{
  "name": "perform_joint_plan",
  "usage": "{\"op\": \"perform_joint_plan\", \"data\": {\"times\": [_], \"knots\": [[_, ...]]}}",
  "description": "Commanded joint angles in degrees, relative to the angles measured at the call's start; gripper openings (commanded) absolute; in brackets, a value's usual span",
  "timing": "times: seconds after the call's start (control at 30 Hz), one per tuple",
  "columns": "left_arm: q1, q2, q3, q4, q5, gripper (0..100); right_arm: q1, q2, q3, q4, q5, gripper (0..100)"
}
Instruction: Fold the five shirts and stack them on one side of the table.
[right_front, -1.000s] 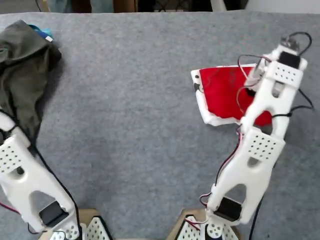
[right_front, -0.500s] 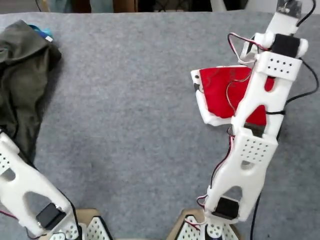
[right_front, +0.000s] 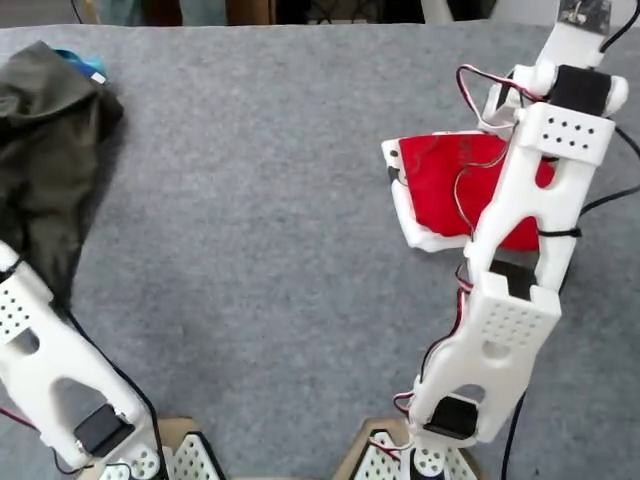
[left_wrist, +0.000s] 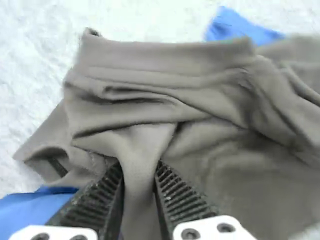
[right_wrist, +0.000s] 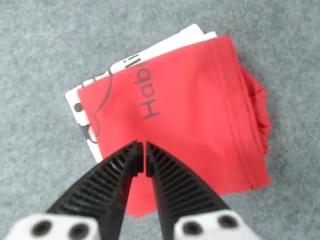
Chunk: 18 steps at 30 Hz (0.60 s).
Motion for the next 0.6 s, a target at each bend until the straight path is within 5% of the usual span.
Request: {"op": "perform_joint_plan", "data": {"times": [0.0, 0.33, 0.57], "knots": [[3.56, -9.41, -3.56, 6.24, -0.53, 3, -1.76, -4.09, -0.13, 0.35, -0.44, 1.6], [13.49, -27.87, -0.13, 8.53, -0.35, 3, -4.13, -8.75, 4.26, 0.35, 2.55, 1.5], [30.11, -45.63, 32.92, 8.53, -0.35, 3, -8.79, -11.47, 7.08, 0.35, 7.3, 1.8]]}}
